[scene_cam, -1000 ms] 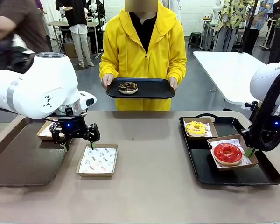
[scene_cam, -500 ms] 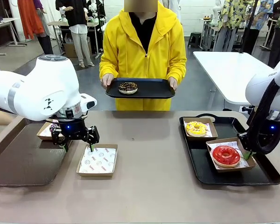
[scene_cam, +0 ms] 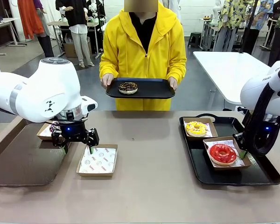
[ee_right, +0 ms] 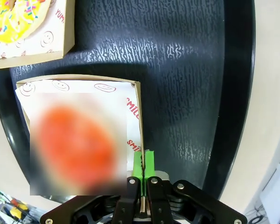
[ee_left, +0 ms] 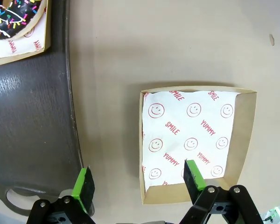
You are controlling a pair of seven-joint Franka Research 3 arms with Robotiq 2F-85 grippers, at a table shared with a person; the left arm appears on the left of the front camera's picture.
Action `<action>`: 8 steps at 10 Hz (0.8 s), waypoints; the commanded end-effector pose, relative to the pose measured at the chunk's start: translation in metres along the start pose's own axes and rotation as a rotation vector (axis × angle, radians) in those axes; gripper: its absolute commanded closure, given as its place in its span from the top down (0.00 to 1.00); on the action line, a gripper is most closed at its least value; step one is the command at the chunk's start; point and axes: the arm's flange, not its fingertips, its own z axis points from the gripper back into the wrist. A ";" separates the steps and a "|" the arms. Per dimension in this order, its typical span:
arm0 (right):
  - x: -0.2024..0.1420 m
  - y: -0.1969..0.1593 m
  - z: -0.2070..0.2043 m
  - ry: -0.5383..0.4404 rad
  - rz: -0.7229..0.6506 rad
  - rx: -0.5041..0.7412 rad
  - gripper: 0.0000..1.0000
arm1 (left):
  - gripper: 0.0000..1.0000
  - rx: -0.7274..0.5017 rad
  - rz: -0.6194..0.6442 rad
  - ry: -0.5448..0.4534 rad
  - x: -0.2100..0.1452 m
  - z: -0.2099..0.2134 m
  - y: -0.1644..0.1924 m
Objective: Individually package the donuts and arrange them on the tray.
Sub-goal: Place the picked Paper togo box on the Handle tray while simultaneously picking up another Paper togo box from the table with the other hand.
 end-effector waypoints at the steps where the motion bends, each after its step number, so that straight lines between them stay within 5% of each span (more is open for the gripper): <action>1: -0.002 0.000 -0.007 -0.016 0.008 -0.003 0.01 | 1.00 0.017 0.021 -0.024 0.000 -0.004 -0.007; 8: -0.002 -0.002 -0.008 -0.012 0.003 0.008 0.01 | 1.00 -0.023 -0.035 0.000 -0.001 -0.025 -0.009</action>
